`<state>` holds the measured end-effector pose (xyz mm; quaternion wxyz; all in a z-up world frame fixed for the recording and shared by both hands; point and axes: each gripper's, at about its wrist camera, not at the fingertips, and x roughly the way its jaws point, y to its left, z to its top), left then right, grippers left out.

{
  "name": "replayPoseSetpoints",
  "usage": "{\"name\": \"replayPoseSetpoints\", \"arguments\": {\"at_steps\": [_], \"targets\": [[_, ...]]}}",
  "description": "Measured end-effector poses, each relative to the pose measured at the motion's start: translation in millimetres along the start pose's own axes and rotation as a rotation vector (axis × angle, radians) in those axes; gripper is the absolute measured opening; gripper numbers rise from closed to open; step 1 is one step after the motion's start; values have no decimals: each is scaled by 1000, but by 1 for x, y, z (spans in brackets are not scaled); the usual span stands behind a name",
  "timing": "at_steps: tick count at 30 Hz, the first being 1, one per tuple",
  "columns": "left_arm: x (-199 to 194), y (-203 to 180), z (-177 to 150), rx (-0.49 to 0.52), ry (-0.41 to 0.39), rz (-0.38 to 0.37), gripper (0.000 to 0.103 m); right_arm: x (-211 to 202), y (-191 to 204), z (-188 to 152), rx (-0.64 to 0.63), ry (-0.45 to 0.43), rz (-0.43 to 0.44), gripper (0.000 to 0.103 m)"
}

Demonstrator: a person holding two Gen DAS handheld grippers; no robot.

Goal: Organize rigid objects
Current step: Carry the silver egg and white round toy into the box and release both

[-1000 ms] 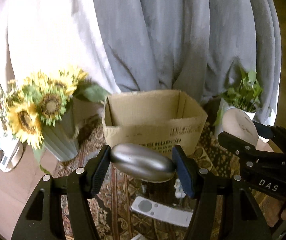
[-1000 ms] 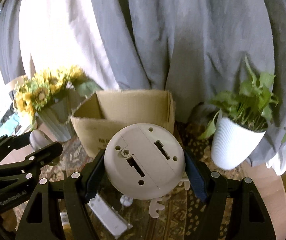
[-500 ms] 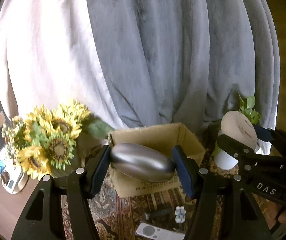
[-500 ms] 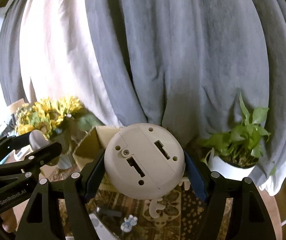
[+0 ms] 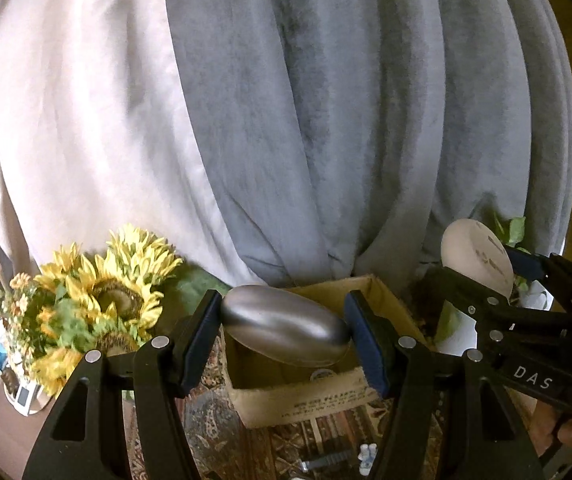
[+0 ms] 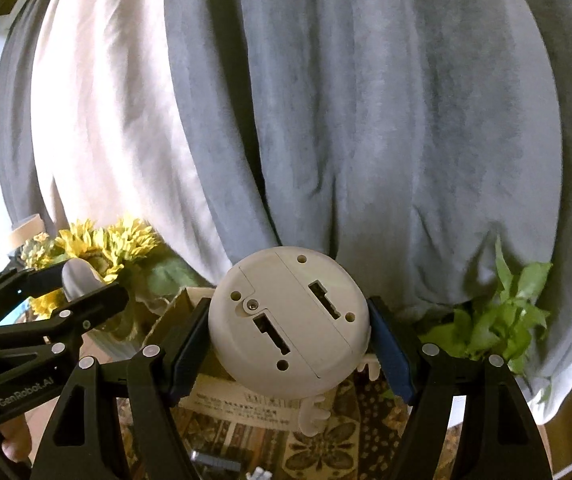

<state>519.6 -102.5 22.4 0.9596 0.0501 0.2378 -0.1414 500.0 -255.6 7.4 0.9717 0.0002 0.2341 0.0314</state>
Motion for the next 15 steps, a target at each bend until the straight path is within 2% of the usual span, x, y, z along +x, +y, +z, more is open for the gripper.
{"name": "replayPoseSetpoints", "arguments": {"at_steps": [5, 15], "targets": [[25, 6, 12, -14, 48, -22, 63, 25, -4, 13, 0, 50, 17, 75], [92, 14, 18, -40, 227, -51, 63, 90, -11, 21, -14, 211, 46, 75]]}}
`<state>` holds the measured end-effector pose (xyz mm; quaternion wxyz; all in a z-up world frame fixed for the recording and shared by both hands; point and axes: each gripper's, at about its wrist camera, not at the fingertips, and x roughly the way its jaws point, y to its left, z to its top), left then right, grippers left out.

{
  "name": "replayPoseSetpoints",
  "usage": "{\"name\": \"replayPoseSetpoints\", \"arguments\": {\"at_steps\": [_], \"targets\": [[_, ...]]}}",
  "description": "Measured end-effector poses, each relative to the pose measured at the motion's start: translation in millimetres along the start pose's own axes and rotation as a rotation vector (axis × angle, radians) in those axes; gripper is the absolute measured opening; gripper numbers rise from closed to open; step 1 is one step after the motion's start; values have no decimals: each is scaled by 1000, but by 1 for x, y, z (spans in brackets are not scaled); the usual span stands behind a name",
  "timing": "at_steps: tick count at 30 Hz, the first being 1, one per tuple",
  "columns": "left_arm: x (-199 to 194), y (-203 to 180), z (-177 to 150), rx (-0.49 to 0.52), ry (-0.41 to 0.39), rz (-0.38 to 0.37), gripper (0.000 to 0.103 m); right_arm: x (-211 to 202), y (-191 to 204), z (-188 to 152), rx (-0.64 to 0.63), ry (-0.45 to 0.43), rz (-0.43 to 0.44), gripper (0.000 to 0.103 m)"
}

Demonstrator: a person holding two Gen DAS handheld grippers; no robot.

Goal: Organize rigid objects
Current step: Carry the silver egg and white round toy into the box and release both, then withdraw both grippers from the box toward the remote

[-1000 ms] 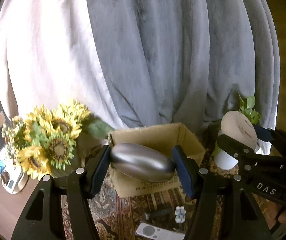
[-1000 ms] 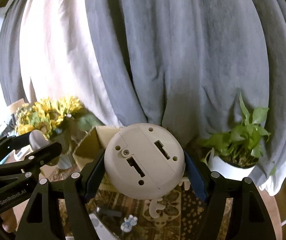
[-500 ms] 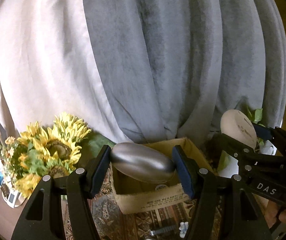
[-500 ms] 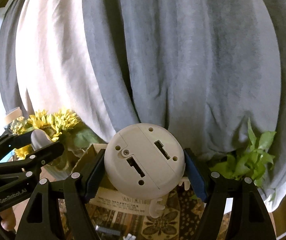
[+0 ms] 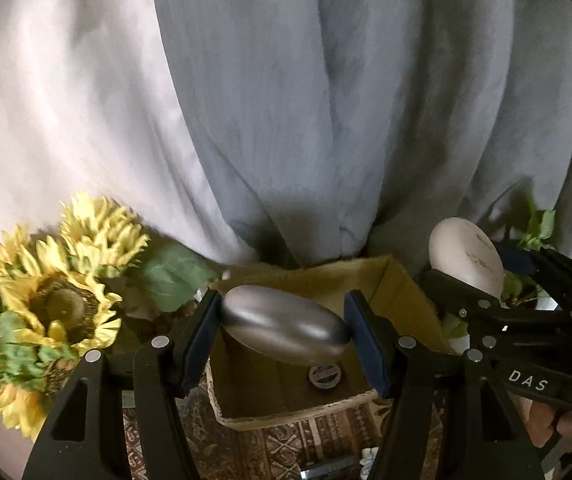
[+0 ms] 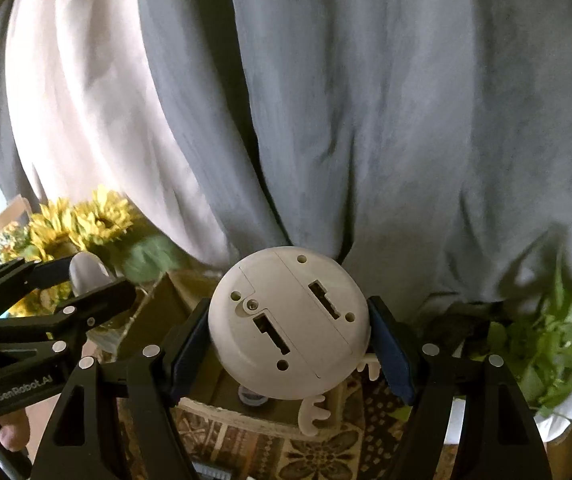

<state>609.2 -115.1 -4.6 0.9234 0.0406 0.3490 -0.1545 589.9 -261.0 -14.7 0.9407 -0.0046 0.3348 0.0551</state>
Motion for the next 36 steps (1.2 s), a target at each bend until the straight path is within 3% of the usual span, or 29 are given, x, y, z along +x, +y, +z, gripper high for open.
{"name": "replayPoseSetpoints", "arguments": {"at_steps": [16, 21, 25, 36], "targets": [[74, 0, -8, 36, 273, 41, 63, 89, -13, -18, 20, 289, 80, 75], [81, -2, -11, 61, 309, 62, 63, 106, -18, -27, 50, 359, 116, 76], [74, -3, -10, 62, 285, 84, 74, 101, -18, -31, 50, 339, 112, 77], [18, 2, -26, 27, 136, 114, 79, 42, -8, -28, 45, 153, -6, 77]]}}
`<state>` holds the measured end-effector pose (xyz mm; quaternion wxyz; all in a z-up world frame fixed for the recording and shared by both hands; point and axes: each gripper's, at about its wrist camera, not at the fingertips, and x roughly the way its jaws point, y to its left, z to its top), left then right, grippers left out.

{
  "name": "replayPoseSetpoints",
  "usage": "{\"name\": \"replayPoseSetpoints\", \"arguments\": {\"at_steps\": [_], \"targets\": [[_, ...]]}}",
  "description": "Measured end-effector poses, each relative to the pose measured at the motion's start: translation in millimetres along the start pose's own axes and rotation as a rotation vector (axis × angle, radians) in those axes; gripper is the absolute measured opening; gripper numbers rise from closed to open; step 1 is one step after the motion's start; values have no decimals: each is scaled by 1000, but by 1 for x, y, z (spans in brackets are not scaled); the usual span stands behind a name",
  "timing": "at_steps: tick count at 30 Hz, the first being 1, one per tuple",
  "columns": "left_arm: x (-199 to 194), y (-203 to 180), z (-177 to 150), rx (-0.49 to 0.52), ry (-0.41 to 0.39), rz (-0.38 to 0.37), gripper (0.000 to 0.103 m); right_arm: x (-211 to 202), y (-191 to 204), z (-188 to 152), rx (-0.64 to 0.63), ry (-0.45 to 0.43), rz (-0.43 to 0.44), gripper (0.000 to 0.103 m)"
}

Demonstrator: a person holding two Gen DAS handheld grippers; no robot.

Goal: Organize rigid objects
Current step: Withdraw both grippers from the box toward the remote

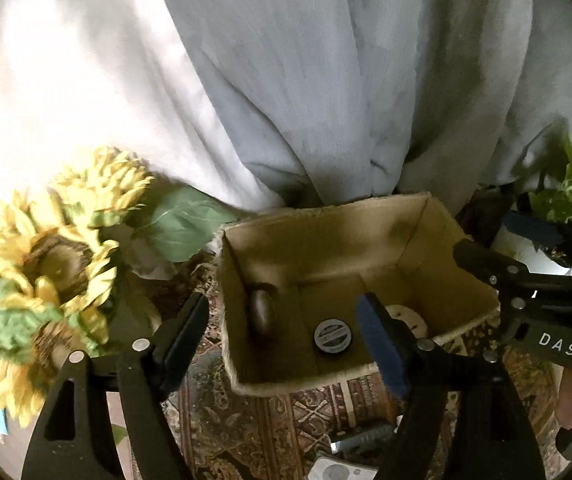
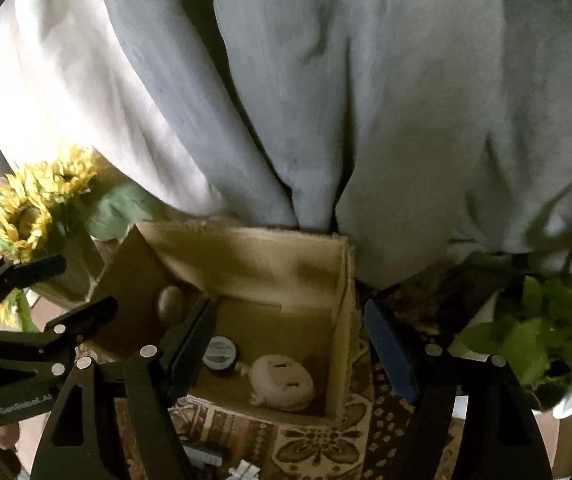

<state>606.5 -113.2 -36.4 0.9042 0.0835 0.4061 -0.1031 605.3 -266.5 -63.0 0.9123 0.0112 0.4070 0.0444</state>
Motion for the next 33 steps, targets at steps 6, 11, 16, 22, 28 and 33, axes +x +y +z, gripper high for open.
{"name": "replayPoseSetpoints", "arguments": {"at_steps": [6, 11, 16, 22, 28, 33], "targets": [[-32, 3, -14, -11, -93, 7, 84, -31, 9, -10, 15, -85, -20, 77], [-58, 6, -30, -5, -160, 1, 88, -58, 17, -23, 23, -144, -25, 77], [-80, 5, -51, 4, -204, 1, 88, -74, 25, -38, 43, -171, -10, 77], [-100, 2, -80, 17, -249, 15, 88, -93, 33, -61, 43, -195, 9, 77], [-114, -2, -113, 53, -258, 30, 88, -107, 42, -86, 35, -200, 24, 77], [-121, -5, -143, 90, -281, 58, 88, -109, 50, -114, -2, -189, 26, 77]]}}
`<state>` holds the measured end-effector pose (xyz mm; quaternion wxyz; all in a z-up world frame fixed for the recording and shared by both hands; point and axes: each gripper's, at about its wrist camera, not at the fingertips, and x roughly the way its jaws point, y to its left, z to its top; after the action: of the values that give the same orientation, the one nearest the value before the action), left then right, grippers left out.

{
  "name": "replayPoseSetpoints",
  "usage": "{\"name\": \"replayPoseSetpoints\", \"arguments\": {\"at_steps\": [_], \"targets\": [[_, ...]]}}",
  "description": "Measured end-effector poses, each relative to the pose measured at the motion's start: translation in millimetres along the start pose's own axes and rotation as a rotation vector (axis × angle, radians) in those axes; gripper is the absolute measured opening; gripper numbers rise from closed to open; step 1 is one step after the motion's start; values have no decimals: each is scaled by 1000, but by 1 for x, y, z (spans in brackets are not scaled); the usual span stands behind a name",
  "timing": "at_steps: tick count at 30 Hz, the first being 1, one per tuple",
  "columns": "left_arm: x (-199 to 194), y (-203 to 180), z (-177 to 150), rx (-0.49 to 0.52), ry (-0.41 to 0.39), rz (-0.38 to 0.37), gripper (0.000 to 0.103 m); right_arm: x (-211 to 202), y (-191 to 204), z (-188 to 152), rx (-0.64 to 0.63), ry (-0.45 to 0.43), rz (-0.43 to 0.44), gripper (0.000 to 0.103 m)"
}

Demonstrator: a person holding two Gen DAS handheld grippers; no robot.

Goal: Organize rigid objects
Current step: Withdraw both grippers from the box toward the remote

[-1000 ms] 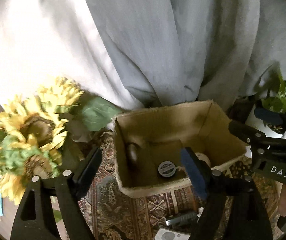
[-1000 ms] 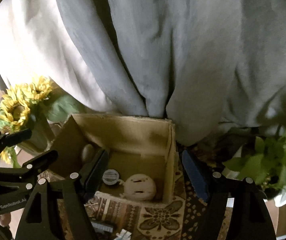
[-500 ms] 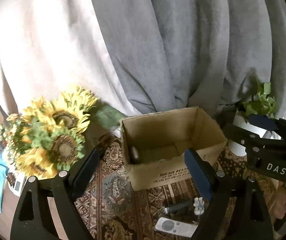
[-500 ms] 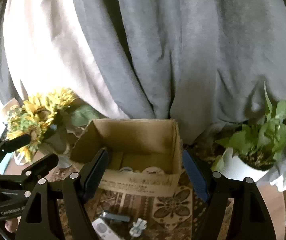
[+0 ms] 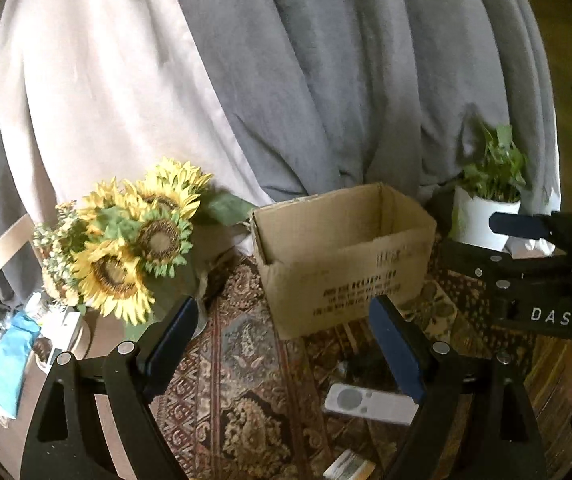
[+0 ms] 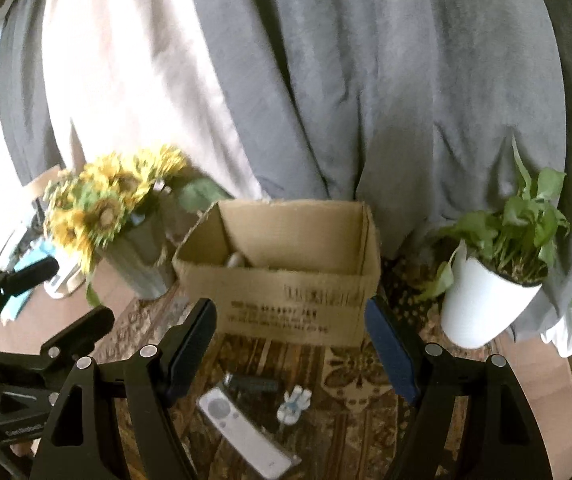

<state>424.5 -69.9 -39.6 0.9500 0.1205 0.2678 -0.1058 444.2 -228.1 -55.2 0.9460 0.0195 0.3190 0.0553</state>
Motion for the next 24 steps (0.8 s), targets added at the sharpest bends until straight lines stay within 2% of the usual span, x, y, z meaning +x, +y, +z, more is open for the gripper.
{"name": "replayPoseSetpoints", "arguments": {"at_steps": [14, 24], "targets": [[-6, -18, -57, 77, 93, -92, 88, -8, 16, -52, -45, 22, 23, 77], [8, -33, -97, 125, 199, -187, 88, 12, 15, -87, -32, 113, 6, 77]]}}
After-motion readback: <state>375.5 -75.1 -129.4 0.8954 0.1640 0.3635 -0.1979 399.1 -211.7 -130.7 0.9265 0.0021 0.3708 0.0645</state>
